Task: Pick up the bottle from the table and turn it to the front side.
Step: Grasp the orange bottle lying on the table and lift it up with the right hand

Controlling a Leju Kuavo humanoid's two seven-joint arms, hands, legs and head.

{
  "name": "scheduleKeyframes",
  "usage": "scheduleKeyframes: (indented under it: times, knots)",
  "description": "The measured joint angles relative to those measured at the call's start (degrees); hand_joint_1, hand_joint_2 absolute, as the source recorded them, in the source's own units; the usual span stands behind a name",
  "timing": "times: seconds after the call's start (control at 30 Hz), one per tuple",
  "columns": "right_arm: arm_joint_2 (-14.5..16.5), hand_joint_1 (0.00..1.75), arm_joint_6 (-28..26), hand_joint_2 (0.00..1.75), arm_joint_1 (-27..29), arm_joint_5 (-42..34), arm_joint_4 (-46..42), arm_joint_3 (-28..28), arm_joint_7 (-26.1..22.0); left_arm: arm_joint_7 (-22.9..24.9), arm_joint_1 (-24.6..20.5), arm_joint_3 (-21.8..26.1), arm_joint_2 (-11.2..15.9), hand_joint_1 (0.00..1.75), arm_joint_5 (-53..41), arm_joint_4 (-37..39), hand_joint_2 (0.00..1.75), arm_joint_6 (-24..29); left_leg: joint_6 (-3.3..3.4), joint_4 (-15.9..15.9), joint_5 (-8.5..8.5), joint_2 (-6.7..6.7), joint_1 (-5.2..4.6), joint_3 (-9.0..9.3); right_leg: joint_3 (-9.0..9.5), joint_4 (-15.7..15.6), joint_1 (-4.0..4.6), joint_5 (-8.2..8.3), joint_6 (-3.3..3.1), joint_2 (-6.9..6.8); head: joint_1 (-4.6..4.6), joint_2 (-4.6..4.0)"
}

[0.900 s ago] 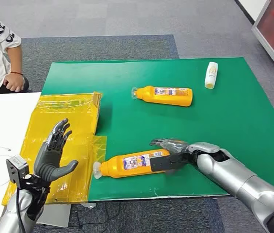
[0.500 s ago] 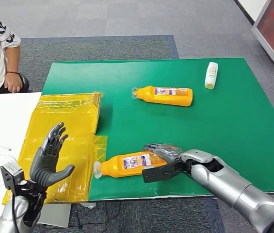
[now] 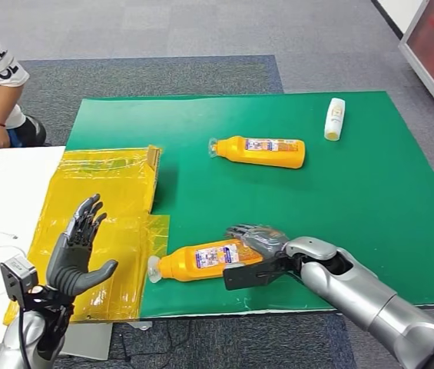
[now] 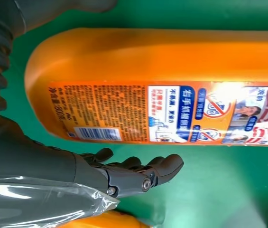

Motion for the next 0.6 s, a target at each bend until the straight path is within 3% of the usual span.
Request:
scheduleKeyframes:
  times: [0.23, 0.6]
  knots:
    - [3.0, 0.00, 0.2, 1.75, 0.1, 6.2, 0.8, -0.1, 3.2, 0.2, 1.0, 0.1, -0.3, 0.00, -0.2, -0.8, 1.75, 0.0, 0.00, 0.0, 0.00, 0.00, 0.00, 0.00, 0.00, 0.0, 0.00, 0.00, 0.00, 0.00, 0.00, 0.01]
    - [6.8, 0.00, 1.4, 1.75, 0.0, 8.7, 3.6, 0.4, 3.6, 0.3, 1.2, 0.4, -0.5, 0.00, -0.4, -1.0, 1.75, -0.1, 0.00, 0.0, 0.00, 0.00, 0.00, 0.00, 0.00, 0.0, 0.00, 0.00, 0.00, 0.00, -0.01, 0.01]
